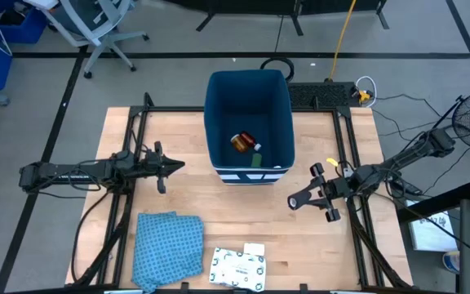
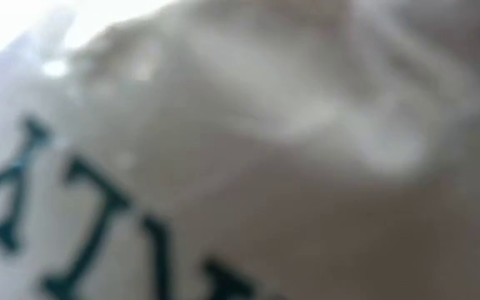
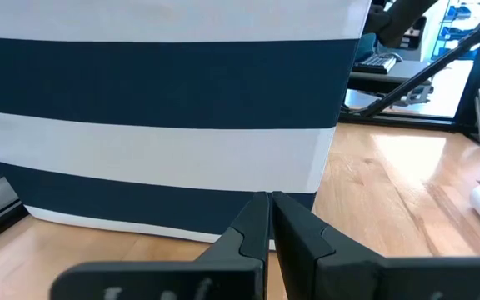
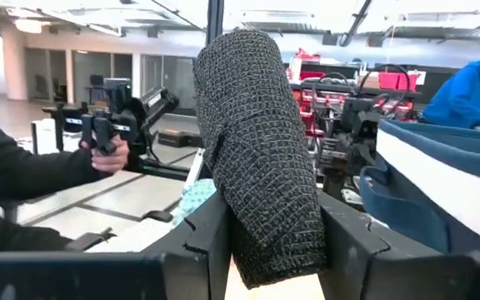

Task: Pick & place medical supplies in basket/bin
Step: Put the black bandage into the basket

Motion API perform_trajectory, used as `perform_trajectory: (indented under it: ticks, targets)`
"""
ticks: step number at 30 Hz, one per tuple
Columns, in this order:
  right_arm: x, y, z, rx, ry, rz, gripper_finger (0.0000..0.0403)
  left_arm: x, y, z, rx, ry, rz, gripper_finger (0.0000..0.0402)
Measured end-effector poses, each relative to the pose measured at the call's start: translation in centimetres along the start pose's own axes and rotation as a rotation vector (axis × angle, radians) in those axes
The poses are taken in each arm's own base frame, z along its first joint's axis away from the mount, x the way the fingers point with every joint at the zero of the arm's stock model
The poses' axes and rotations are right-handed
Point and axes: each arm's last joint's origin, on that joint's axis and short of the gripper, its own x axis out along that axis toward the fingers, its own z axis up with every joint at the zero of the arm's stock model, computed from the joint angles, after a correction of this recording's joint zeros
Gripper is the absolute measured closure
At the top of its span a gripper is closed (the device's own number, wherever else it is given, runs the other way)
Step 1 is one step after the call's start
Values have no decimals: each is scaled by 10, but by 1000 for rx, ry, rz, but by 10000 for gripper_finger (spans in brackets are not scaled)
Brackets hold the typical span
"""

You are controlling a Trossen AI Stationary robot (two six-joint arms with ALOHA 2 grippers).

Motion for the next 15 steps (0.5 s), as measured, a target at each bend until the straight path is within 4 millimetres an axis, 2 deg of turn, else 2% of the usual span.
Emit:
perform_trajectory:
  ticks: [11,15]
  targets:
    - [-1,0,0,-30,-11,0,278,0,1,0,5,-1,21,380]
    - [-1,-1,7,-43,-84,-8,278,0,1,0,-1,-1,35,380]
